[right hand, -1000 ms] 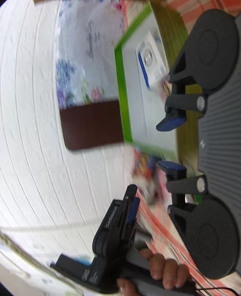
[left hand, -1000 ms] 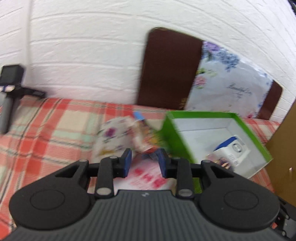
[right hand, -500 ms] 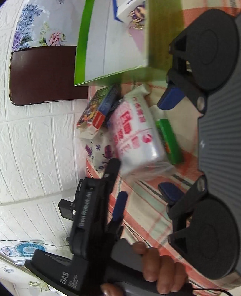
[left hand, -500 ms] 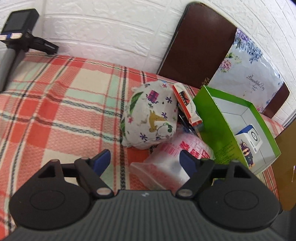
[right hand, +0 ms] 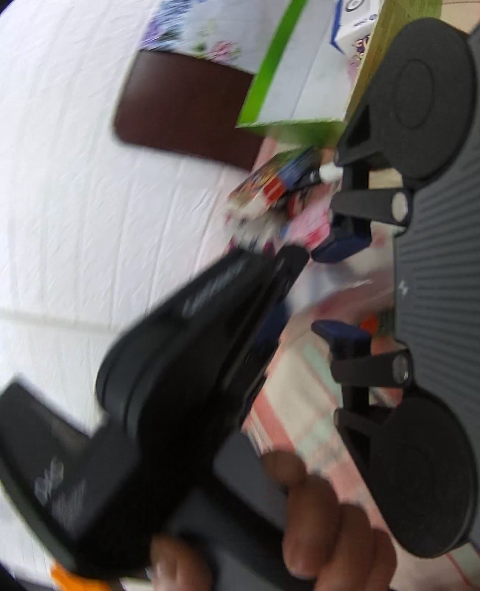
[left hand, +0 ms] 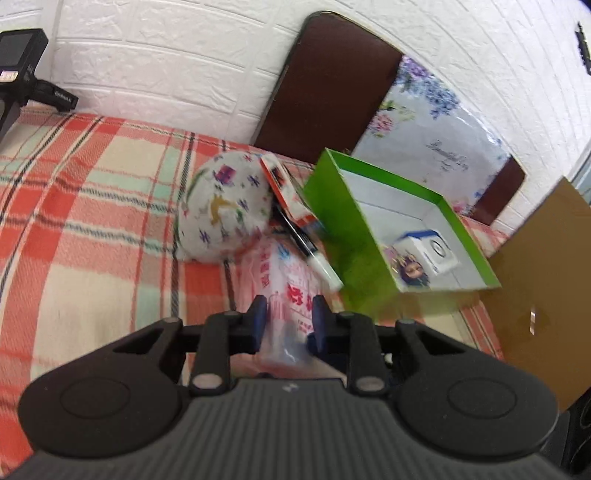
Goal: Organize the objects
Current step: 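Grasp the clear bag of pink items with the left tool, then carry the clear bag into the green box and open the left tool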
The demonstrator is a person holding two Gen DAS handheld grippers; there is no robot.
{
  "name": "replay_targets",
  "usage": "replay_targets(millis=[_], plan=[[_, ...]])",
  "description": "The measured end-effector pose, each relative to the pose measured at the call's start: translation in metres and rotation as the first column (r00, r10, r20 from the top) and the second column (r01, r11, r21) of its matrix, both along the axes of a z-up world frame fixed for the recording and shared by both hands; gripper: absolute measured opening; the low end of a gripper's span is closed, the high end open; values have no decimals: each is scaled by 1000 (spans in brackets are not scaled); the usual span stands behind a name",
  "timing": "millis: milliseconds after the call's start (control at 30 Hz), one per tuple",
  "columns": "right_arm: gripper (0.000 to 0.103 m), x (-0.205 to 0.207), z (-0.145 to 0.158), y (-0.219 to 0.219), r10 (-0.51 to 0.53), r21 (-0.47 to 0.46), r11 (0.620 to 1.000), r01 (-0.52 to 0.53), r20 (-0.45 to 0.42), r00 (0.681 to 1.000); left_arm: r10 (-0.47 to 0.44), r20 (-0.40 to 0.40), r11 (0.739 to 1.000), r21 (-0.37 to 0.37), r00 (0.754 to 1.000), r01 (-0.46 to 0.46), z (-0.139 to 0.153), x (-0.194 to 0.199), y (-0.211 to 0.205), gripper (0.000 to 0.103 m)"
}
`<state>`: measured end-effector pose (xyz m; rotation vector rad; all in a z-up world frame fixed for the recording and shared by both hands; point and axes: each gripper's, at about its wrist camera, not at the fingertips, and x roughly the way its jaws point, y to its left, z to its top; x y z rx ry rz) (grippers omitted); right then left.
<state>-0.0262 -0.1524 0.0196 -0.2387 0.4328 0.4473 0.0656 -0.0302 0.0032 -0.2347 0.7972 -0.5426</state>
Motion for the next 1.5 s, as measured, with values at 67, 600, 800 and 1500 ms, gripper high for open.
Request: replay_targets(millis=[67, 600, 800, 1500], plan=[[32, -24, -2, 2, 39, -9, 999, -39, -16, 999, -27, -22, 999, -22, 999, 27, -3, -20, 3, 26], [75, -62, -1, -56, -76, 109, 990, 87, -102, 992, 104, -16, 995, -2, 994, -104, 13, -70, 36, 50], [76, -38, -9, -83, -121, 165, 975, 151, -177, 977, 7, 2, 999, 39, 1000, -8, 19, -45, -3, 51], [42, -31, -16, -73, -96, 213, 971, 105, -52, 994, -34, 110, 994, 111, 993, 22, 42, -65, -50, 42]])
